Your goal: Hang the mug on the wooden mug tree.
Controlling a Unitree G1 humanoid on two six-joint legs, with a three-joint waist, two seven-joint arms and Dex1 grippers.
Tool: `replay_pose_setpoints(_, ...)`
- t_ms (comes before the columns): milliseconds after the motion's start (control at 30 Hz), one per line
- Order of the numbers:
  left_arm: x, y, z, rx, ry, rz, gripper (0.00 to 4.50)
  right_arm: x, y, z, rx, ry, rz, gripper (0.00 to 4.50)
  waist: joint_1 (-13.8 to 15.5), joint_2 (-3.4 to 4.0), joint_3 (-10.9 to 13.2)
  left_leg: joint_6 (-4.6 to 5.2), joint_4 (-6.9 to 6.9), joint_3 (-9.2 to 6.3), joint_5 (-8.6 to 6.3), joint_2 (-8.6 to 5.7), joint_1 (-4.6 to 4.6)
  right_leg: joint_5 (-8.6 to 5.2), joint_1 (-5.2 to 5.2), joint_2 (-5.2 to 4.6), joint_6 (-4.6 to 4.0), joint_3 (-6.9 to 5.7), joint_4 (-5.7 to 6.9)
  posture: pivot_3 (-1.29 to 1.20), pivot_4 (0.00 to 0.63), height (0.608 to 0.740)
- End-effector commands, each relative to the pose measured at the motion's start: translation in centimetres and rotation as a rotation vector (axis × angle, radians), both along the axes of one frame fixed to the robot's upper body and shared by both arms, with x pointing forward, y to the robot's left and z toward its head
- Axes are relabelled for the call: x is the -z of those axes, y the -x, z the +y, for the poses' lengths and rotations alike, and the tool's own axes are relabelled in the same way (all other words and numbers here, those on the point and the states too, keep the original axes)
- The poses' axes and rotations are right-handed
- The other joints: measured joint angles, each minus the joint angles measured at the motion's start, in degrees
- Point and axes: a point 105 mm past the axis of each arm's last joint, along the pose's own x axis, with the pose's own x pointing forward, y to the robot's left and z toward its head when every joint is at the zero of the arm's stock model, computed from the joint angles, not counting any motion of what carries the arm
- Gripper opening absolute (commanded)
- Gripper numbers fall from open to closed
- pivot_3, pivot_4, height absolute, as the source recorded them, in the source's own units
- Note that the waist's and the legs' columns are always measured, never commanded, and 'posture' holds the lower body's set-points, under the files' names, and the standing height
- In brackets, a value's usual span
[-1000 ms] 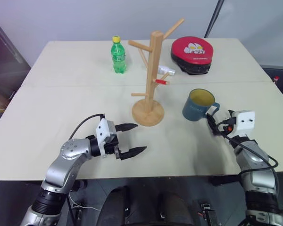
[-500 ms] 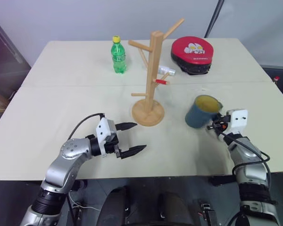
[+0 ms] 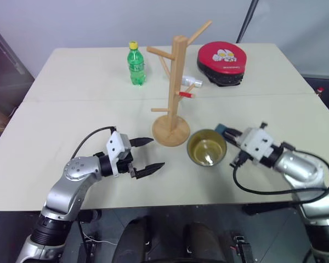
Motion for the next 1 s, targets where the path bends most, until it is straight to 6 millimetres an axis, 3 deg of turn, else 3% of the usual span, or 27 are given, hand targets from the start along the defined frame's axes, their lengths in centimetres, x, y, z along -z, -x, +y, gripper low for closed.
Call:
replay_pose_setpoints(33, -1.3, -0.2, 0.2, -0.002, 0.03, -0.05, 4.5, -2.1, 0.0, 0.7, -0.02, 0.054, -0.05, 0.03, 0.26, -0.09, 0.03, 0.0, 0.0, 0.0, 0.0, 0.0, 0.0, 0.0, 0.01, 0.0, 0.0, -0.01, -0.01, 0.0, 0.15, 0.74)
replay_pose_setpoints(367, -5.1, -0.7, 1.7, -0.044, 0.117, -0.124, 4.5, -5.0, -1.9, 2.8, -0.058, 0.082, -0.072, 0.03, 0.1, -0.21, 0.1, 0.0, 0.0, -0.01, 0.0, -0.01, -0.06, 0.0, -0.04, -0.06, -0.01, -0.03, -0.01, 0.0, 0.15, 0.74)
replay_pose_setpoints(600, -6.2, -0.5, 2.3, -0.052, 0.116, -0.143, 4.5, -6.9, -2.2, 4.4, -0.093, 0.101, -0.091, 0.03, 0.09, -0.21, 0.1, 0.01, 0.0, 0.01, 0.0, -0.02, -0.06, 0.01, -0.04, -0.05, 0.0, -0.03, -0.02, 0.0, 0.15, 0.74)
replay_pose_setpoints(1000, -8.1, 0.1, 2.2, -0.029, 0.152, -0.17, 4.5, -6.4, -4.1, 5.3, -0.056, 0.144, -0.055, 0.03, 0.03, -0.21, 0.11, 0.0, 0.0, 0.02, 0.0, -0.01, -0.06, 0.01, -0.05, -0.04, -0.01, -0.02, 0.0, 0.0, 0.15, 0.74)
